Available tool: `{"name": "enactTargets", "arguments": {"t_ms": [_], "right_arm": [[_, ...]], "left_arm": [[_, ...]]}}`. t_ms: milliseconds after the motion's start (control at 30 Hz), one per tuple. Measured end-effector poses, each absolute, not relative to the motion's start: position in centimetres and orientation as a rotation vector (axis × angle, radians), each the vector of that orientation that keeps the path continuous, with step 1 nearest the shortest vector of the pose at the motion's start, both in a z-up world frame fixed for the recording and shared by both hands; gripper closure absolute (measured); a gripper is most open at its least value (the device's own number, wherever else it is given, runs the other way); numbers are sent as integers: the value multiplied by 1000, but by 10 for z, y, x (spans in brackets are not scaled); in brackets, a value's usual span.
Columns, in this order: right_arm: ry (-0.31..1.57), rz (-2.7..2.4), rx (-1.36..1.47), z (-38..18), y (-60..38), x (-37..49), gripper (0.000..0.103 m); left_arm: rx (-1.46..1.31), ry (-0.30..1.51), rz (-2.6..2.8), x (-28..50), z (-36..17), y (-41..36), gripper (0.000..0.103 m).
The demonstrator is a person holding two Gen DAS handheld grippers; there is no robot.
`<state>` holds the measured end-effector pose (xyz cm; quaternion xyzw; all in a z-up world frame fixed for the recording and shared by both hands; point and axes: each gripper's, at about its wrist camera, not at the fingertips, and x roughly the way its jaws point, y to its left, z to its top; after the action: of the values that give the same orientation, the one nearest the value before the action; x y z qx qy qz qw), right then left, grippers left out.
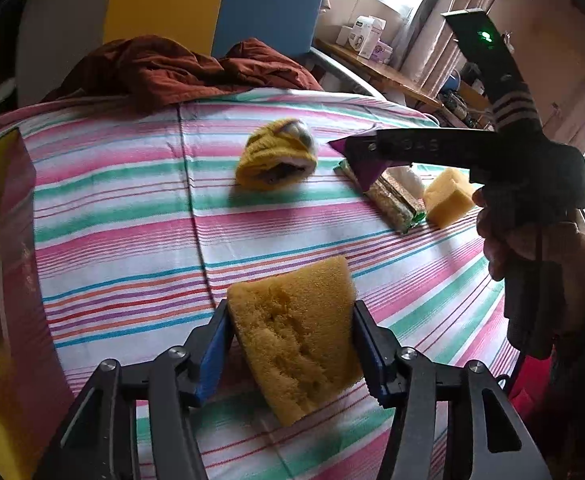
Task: Organize objects
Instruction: 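Grasp the purple candy packet with the right gripper while the left gripper holds the sponge, then carry the sponge and purple candy over the gold tray and release them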
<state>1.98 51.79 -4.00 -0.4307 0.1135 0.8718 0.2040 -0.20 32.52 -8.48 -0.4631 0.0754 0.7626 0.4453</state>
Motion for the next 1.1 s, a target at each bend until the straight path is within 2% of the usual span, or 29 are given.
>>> {"name": "enactTargets", "arguments": {"t_ms": [167, 533, 933, 1100], "right_arm": [[436, 2473, -1095, -20, 520, 35, 60], [452, 2698, -1087, 19, 435, 23, 60], [365, 2933, -1294, 19, 297, -14, 59], [343, 2980, -1430, 3, 248, -24, 51]], "left_arm": [[-1088, 173, 1920, 3, -59, 306, 45], [-1020, 45, 2082, -18, -11, 223, 45], [-1020, -82, 2356, -83, 7, 123, 44], [-1042, -60, 2494, -113, 7, 91, 38]]}}
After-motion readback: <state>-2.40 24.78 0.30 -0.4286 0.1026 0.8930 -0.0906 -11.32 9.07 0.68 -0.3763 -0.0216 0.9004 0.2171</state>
